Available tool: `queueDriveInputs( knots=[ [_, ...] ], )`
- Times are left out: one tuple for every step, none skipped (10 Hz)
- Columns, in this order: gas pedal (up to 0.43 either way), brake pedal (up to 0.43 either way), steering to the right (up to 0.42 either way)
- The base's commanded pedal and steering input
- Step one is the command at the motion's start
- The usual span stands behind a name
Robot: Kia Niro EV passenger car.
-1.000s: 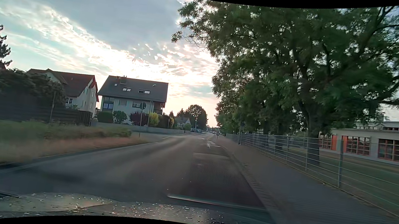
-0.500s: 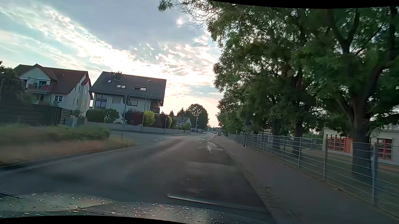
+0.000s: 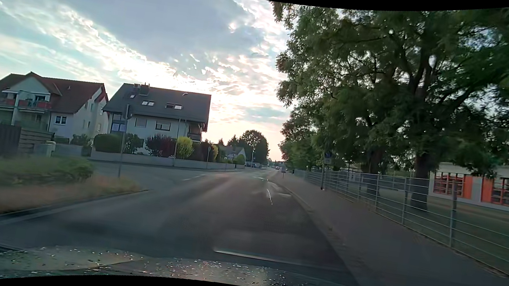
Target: Follow the waypoints while adhering to traffic rules and regulations
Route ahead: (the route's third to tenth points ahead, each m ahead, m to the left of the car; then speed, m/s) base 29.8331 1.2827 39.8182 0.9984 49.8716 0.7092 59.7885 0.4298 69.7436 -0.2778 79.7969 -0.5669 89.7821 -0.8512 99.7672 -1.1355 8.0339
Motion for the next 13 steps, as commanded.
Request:
queueDriveInputs(
  knots=[
    [0.028,0.000,-0.015],
    [0.028,0.000,-0.016],
    [0.028,0.000,-0.015],
    [0.028,0.000,-0.015],
    [0.028,0.000,-0.015],
    [0.028,0.000,-0.015],
    [0.028,0.000,-0.015],
    [0.028,0.000,-0.015],
    [0.028,0.000,-0.015],
    [0.028,0.000,-0.015],
    [0.028,0.000,-0.015],
    [0.028,0.000,-0.015],
    [0.028,0.000,-0.015]
  ],
)
